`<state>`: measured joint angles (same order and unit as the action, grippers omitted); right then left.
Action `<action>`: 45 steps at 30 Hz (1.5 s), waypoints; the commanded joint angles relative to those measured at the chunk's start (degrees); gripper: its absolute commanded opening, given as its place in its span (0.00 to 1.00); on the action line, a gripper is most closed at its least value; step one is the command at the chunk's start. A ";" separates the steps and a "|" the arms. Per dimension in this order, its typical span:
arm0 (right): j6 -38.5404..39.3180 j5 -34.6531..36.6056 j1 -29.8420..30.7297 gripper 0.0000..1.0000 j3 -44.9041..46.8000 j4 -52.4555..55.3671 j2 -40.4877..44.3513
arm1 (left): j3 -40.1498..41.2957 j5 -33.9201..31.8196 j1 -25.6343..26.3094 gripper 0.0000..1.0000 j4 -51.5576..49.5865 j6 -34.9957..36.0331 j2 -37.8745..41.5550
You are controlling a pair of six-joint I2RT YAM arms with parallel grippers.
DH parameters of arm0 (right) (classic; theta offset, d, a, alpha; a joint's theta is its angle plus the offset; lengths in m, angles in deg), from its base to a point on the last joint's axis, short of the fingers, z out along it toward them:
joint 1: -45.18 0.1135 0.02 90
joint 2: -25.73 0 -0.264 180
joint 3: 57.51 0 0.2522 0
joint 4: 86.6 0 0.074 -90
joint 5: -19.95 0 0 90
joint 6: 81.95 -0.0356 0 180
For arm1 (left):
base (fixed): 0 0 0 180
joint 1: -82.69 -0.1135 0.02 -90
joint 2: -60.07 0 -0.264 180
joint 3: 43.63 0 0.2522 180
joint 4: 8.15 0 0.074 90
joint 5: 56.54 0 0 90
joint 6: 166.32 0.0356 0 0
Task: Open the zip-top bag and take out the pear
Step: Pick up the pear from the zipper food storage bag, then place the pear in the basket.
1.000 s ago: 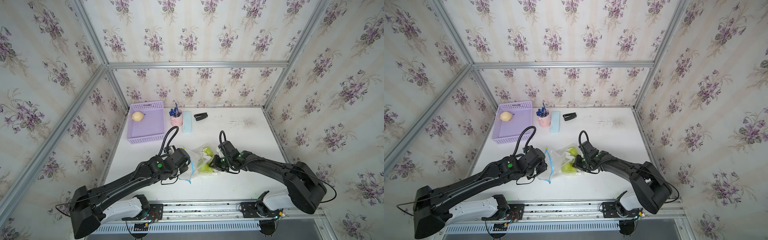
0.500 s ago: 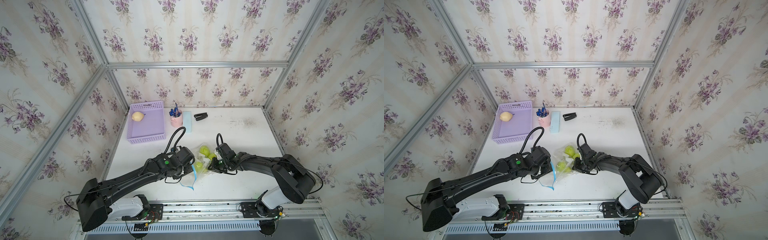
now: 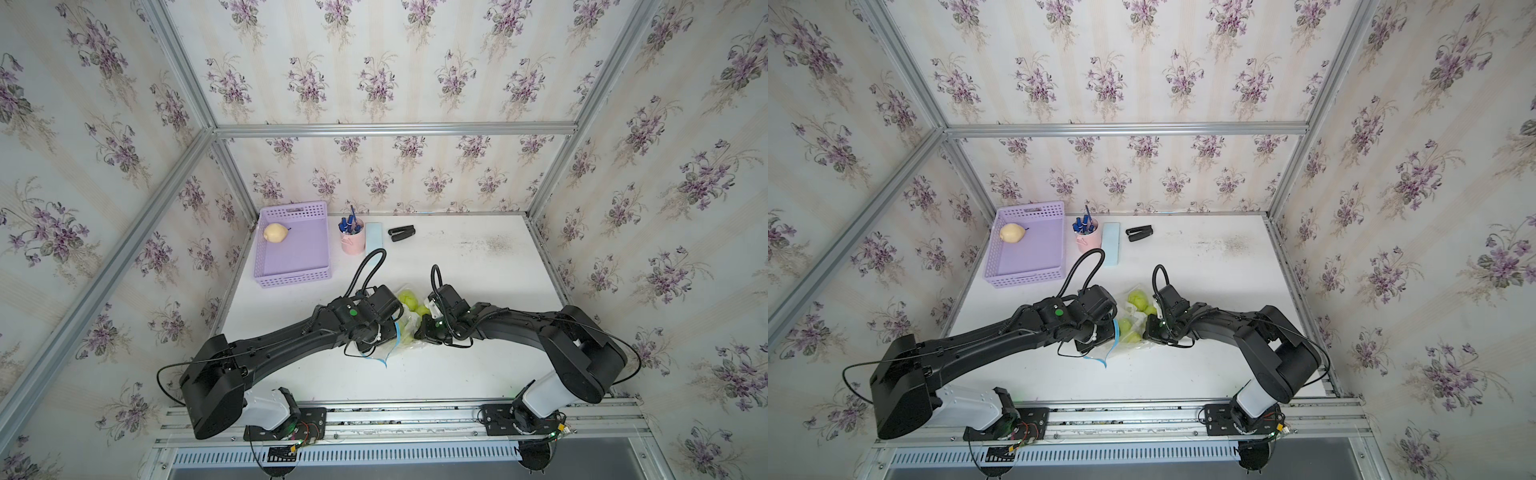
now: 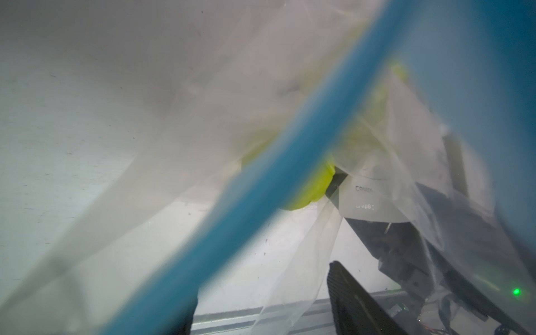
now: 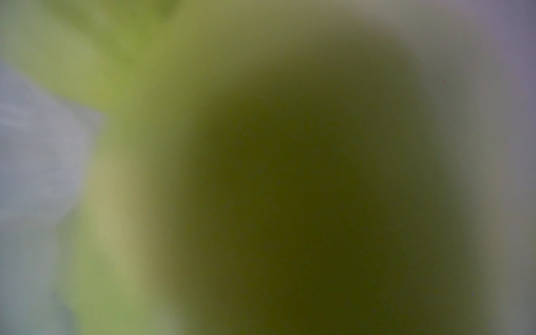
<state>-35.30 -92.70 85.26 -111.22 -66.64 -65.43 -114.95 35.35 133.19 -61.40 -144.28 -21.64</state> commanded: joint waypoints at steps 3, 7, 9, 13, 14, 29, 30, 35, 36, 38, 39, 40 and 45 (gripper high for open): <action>2.44 -0.66 0.00 0.12 -1.29 1.08 -1.36 | -2.28 1.13 -1.24 0.75 2.65 3.58 -6.94; 3.92 -0.45 -0.04 0.10 -2.16 2.06 -1.80 | -3.00 1.92 -1.41 0.77 2.40 4.95 -9.37; 3.93 -0.70 0.00 0.10 -1.99 1.80 -1.81 | -2.39 1.73 -1.37 0.80 2.83 5.08 -10.10; 4.39 -1.84 -0.02 0.09 -1.96 0.69 -2.08 | -1.93 3.96 -1.39 0.83 7.02 4.90 -12.49; 4.75 -2.20 0.00 0.08 -2.05 0.47 -2.09 | -2.67 3.78 -1.37 0.83 6.68 5.54 -13.29; 4.59 -3.65 0.13 0.06 -3.38 0.65 -3.81 | -6.16 0.42 -3.34 0.41 -1.25 14.97 -9.04; 4.40 -3.50 0.09 0.06 -3.39 0.68 -3.85 | -6.58 0.53 -3.32 0.41 -2.25 15.58 -8.51; 3.13 -1.09 -0.11 0.05 -3.73 2.83 -4.43 | -7.88 3.49 -4.15 0.45 -6.03 17.80 -5.39; 2.68 -0.34 -0.38 0.05 -3.77 3.05 -4.30 | -8.01 4.55 -4.54 0.46 -6.99 18.39 -4.55; 1.69 0.85 -0.54 0.05 -3.70 3.13 -3.89 | -8.11 6.46 -5.97 0.47 -9.60 19.12 -2.21; 1.09 1.39 -0.83 0.06 -3.65 3.14 -3.61 | -7.90 7.92 -7.15 0.47 -10.76 19.51 -0.52; 0.59 1.82 -0.97 0.06 -3.65 3.04 -3.36 | -7.62 9.36 -8.36 0.47 -11.63 19.83 1.24; -0.93 3.70 -1.16 0.06 -4.27 3.27 -2.14 | -7.62 17.76 -15.29 0.47 -15.11 21.17 11.91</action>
<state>-34.43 -91.50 84.16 -115.02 -64.50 -68.38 -122.10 46.71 119.92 -72.70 -125.18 -12.79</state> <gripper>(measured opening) 0.062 0.511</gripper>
